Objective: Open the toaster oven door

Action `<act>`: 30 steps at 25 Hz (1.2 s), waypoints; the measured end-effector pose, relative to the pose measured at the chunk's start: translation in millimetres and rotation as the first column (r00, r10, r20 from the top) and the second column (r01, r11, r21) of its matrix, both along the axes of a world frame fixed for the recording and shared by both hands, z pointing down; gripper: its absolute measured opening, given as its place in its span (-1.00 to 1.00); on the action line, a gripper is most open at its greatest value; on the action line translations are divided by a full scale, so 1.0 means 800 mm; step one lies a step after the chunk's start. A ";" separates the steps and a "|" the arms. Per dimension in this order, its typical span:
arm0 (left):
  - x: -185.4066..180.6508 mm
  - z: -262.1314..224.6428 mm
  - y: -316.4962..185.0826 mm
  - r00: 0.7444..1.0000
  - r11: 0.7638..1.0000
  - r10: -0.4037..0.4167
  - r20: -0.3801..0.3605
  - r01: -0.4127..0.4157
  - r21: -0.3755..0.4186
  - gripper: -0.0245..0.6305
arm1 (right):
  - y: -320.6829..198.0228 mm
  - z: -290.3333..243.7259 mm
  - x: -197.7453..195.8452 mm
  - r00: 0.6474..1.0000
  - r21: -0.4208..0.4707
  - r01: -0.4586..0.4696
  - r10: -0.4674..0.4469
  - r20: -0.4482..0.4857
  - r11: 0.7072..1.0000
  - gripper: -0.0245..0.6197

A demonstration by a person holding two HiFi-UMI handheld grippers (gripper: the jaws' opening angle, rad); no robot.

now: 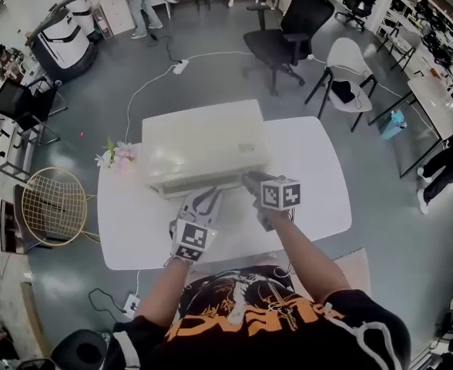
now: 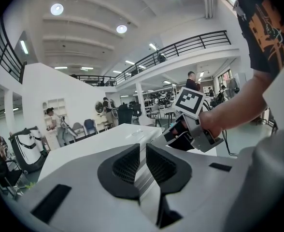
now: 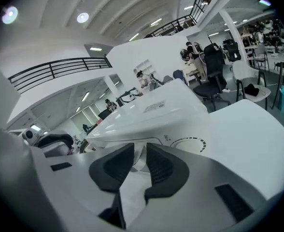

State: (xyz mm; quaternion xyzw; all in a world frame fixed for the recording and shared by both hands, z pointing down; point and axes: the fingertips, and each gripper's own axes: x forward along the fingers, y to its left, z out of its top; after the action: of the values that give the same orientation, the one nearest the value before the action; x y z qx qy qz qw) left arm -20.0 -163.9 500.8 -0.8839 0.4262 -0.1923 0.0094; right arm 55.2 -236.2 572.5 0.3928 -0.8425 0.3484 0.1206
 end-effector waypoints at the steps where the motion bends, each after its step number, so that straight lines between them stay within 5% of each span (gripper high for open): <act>1: -0.001 0.001 0.001 1.000 1.000 -0.001 0.000 0.001 -0.002 -0.75 | 0.000 0.000 -0.001 1.000 -0.015 0.002 -0.002 0.008 1.000 -0.64; 16: 0.000 0.006 0.009 1.000 1.000 -0.001 -0.006 0.001 -0.018 -0.75 | 0.018 -0.002 0.001 0.998 -0.076 0.067 -0.067 0.008 0.995 -0.69; 30: 0.003 0.039 0.035 1.000 0.997 0.012 -0.013 -0.013 -0.076 -0.75 | 0.119 0.057 0.010 0.975 -0.186 0.184 -0.203 -0.090 0.965 -0.66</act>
State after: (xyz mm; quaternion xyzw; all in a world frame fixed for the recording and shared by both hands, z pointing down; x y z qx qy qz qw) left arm -17.9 -135.6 532.3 -0.8875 0.4131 -0.2027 -0.0255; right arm 63.3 -140.8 617.9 0.3145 -0.8348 0.3865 0.2341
